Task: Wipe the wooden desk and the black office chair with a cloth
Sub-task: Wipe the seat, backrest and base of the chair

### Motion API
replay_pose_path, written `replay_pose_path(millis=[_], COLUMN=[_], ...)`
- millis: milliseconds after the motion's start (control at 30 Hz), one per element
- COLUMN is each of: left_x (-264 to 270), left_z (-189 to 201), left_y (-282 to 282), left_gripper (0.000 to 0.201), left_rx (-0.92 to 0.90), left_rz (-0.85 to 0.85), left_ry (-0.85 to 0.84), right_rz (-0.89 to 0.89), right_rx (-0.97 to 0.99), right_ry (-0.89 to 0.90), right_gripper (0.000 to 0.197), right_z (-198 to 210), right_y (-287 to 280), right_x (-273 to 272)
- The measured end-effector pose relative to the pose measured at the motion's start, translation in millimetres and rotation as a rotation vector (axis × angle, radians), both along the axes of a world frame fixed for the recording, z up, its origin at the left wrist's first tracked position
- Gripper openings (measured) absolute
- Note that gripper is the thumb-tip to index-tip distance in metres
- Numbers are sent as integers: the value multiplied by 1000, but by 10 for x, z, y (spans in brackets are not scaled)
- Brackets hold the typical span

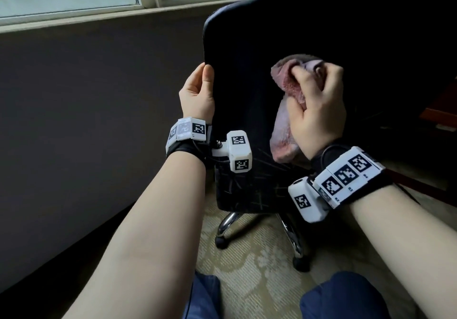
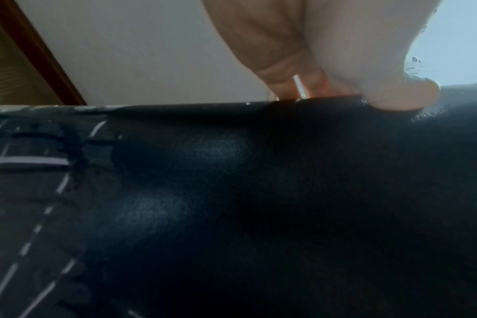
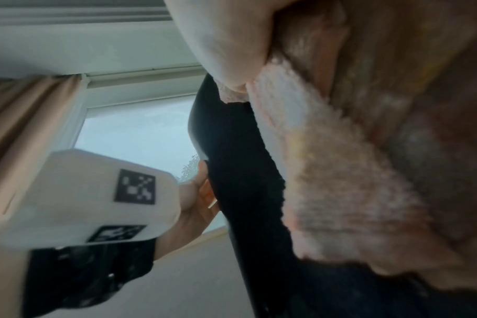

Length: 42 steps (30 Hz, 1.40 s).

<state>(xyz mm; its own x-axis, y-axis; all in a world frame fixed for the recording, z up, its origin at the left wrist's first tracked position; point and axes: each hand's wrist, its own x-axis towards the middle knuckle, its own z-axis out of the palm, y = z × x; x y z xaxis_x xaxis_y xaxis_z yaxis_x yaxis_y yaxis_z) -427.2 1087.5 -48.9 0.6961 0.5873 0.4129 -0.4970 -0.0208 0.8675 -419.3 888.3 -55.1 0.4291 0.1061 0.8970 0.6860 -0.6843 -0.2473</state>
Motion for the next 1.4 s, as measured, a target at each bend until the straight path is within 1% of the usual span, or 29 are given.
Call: replay_pose_path(millis=[133,233,400,533,633,733,833,900,967,1067,1133,1200,1267,1300,1333,1400], left_x=[39,79,123,117,114,107,72,38,15,-6,-38,-86,-77,-60,-34,-18], left_z=[-10,-10,-32,-14,-32,-52,-37,-6,34,84,84,37,-51,-102,-157,-228], left_y=[37,57,72,59,50,51,39,22,-13,-194,-397,-603,-747,-792,-812,-827], left_gripper=[35,23,10,11,17,14,13,15,19,29,45,65,79,84,88,94], left_rx=[-2,-12,-26,-29,-23,-15,-1,40,79,135,231,456,733,849,935,1036], left_rz=[7,6,3,2,19,38,59,90,146,317,452,522,511,501,489,468], left_ry=[-19,-29,-4,-18,-36,-27,-2,12,21,43,85,79,34,46,83,173], right_rz=[-37,-64,-66,-45,-79,-84,-27,5,47,72,61,54,43,30,19,12], right_rx=[-50,-138,-211,-244,-357,-454,-470,-437,-375,-299,-218,-89,30,72,101,128], right_ry=[148,235,364,421,529,635,779,850,835,716,599,455,302,241,189,91], right_gripper=[43,44,44,45,45,44,45,44,42,42,40,40,39,39,40,40], right_z=[-59,-192,-419,-548,-659,-758,-835,-861,-823,-658,-531,-432,-334,-277,-208,-51], right_y=[79,108,156,167,178,181,163,122,55,-74,-183,-312,-438,-492,-539,-607], right_x=[159,166,153,153,134,95,61,20,-41,-98,-118,-137,-143,-138,-133,-100])
